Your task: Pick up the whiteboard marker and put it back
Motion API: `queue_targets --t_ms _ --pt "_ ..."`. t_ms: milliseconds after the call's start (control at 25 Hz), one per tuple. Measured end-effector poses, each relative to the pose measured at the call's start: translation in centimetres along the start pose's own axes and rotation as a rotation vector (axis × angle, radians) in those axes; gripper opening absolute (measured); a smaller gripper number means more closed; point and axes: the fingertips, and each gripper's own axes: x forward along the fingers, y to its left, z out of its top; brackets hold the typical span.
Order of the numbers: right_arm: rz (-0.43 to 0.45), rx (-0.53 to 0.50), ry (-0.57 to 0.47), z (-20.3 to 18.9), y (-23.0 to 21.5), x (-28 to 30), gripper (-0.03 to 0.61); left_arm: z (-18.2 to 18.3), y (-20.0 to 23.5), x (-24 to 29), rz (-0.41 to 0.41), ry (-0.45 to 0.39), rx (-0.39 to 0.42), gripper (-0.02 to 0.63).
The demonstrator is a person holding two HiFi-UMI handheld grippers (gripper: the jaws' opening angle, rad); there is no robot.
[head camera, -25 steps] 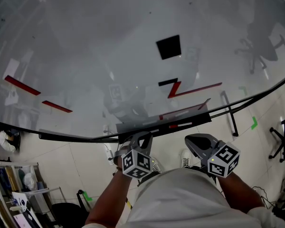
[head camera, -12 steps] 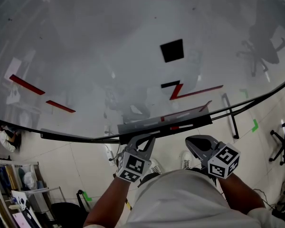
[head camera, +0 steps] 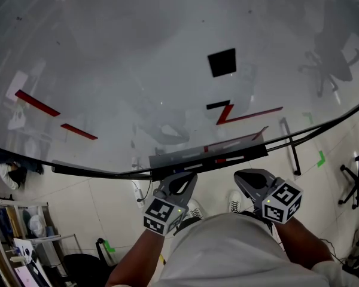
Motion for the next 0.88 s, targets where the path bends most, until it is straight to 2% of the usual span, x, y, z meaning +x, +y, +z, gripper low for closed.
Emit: queue_targets --t_ms 280,480,600,720,880 --pt "0.015 -0.009 -0.006 0.3 0.8 0.4 0.002 1.1 -0.9 -1.3 -0.016 -0.071 -0.064 0.017" --pt "0.017 -0.015 -0.006 0.5 1.2 0.6 0.002 0.9 -1.4 -2.2 -0.025 -0.082 -0.107 0.017" --pt "0.009 -0.009 -0.004 0.2 1.4 0.8 0.002 0.6 -1.4 -2.6 -0.023 -0.081 -0.093 0.016" --pt "-0.019 -0.017 -0.016 0.9 1.8 0.7 0.002 0.8 -1.0 -2.9 -0.020 -0.095 -0.045 0.017" --pt "-0.073 -0.010 -0.034 1.1 3.1 0.0 0.002 1.1 -1.7 -3.5 -0.071 -0.105 -0.008 0.017"
